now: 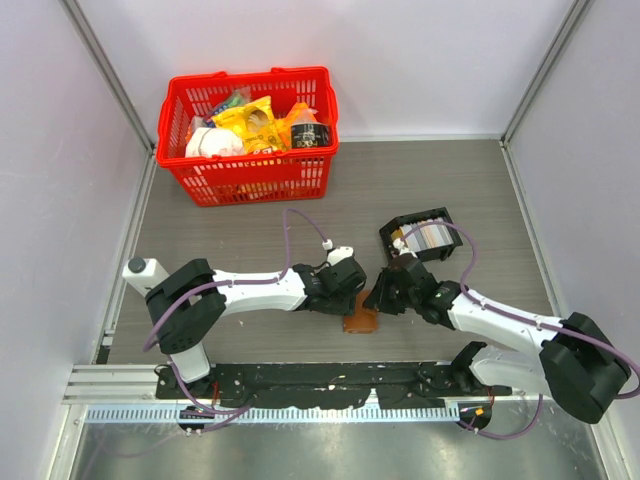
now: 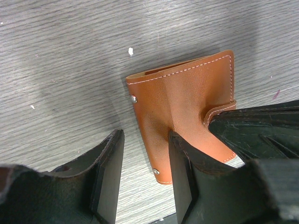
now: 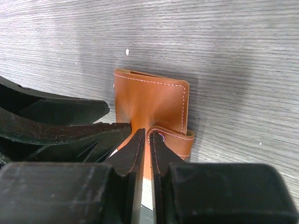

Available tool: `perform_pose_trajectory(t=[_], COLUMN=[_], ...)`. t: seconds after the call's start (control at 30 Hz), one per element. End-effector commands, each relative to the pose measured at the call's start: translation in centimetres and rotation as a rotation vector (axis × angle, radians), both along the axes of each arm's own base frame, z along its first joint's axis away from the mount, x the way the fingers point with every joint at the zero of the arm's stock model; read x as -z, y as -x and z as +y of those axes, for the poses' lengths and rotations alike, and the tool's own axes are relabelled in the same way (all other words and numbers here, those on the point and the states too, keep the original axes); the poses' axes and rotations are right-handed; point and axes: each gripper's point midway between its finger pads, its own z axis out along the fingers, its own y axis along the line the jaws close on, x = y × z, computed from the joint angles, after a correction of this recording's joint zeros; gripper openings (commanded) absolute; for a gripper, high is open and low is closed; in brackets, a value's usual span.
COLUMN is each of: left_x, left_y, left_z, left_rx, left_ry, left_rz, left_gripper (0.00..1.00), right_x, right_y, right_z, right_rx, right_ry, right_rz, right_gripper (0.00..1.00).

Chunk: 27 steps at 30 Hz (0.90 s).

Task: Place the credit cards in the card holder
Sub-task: Close the card holder at the center of the board.

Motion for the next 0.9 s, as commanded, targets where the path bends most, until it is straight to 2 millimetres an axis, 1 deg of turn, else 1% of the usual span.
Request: perform_pose_trajectory(t=[0.0, 0.13, 0.2, 0.27, 0.3, 0.37, 0.4, 0.47, 0.53, 0.63, 0.7, 0.8, 0.83, 0.87], left_x=[1.0, 1.0, 1.0, 0.9, 1.0, 1.0, 0.9, 0.7, 0.7, 0.4, 0.4, 0.6, 0.6, 0.6], left_y=[-0.4, -0.3, -0.3, -0.4, -0.4, -0.3, -0.4, -0.4, -0.4, -0.6, -0.5, -0.6, -0.6, -0.5], left_z=[0.7, 0.7, 0.7, 0.7, 0.8, 0.9, 0.8, 0.7, 0.7, 0.4, 0.4, 0.4, 0.3, 0.3], left_rx=[-0.012, -0.011, -0.011, -0.013, -0.011, -0.012, -0.012, -0.013, -0.013, -0.013, -0.010, -0.007, -0.007, -0.004], left_ry=[-0.045, -0.047, -0.047, -0.046, -0.048, -0.051, -0.047, -0.042, -0.041, -0.023, -0.022, -0.027, -0.026, -0.027], left_rz=[-0.010, -0.011, -0.011, -0.012, -0.011, -0.011, -0.013, -0.018, -0.019, -0.023, -0.024, -0.023, -0.023, -0.020], left_gripper=[0.46, 0.47, 0.47, 0.47, 0.46, 0.47, 0.47, 0.47, 0.48, 0.51, 0.53, 0.54, 0.54, 0.54], right_x=[0.3, 0.6, 0.0, -0.9, -1.8, -2.6, -2.6, -2.3, -1.1, -0.4, -0.3, -0.3, -0.4, -0.3], right_y=[-0.1, -0.2, -0.3, -0.7, -0.8, -1.1, -1.7, -1.7, -1.1, -0.6, -0.5, -0.8, -0.3, -0.3], right_z=[0.4, 0.1, 0.2, 0.1, 0.1, -0.3, -1.0, -1.8, -2.4, -2.2, -1.8, -1.4, -0.9, -0.7], right_rx=[-0.007, -0.004, -0.004, 0.010, 0.015, 0.040, 0.075, 0.094, 0.093, 0.077, 0.066, 0.073, 0.045, 0.038], right_ry=[-0.016, 0.003, -0.011, -0.024, -0.035, -0.035, -0.007, 0.032, 0.077, 0.074, 0.052, 0.025, 0.001, -0.003], right_rz=[0.001, 0.008, -0.011, -0.043, -0.063, -0.091, -0.113, -0.114, -0.076, -0.041, -0.038, -0.054, -0.035, -0.032], right_gripper=[0.15, 0.14, 0.14, 0.15, 0.15, 0.15, 0.15, 0.15, 0.15, 0.15, 0.15, 0.16, 0.15, 0.15])
